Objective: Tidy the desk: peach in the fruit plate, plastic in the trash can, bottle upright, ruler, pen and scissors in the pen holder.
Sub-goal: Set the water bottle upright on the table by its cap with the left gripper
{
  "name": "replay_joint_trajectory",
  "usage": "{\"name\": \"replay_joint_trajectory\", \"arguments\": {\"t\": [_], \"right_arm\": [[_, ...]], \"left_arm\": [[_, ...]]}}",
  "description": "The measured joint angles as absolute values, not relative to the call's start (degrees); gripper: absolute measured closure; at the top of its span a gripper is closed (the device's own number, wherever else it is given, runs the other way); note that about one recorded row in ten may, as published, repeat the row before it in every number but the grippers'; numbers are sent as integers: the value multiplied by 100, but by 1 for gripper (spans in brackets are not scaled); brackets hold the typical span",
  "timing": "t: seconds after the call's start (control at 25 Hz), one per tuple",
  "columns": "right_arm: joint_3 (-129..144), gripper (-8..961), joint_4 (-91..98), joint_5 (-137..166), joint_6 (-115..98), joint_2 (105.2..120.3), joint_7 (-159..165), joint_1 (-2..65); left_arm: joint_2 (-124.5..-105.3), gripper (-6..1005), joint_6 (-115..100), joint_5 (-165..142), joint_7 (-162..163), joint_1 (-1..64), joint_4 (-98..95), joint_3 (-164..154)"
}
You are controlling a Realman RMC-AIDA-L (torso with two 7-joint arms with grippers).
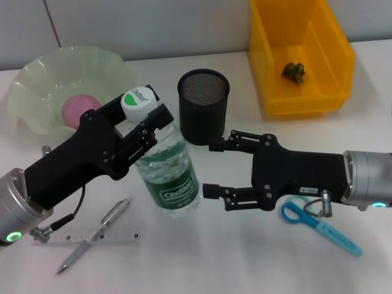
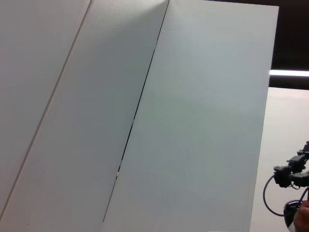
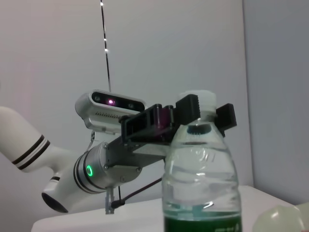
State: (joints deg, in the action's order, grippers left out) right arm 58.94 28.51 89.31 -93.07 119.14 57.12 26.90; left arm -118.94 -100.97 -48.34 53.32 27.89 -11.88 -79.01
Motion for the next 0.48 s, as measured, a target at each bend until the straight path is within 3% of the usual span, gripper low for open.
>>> {"name": "replay_joint_trajectory", "arguments": {"t": [0.48], "right_arm": [[5652,133,3806,8910,-9491,11918,6402,1523]], "left_arm": [[-11805,502,-9599,-4821,4566,2754,-1210,-7638]]}}
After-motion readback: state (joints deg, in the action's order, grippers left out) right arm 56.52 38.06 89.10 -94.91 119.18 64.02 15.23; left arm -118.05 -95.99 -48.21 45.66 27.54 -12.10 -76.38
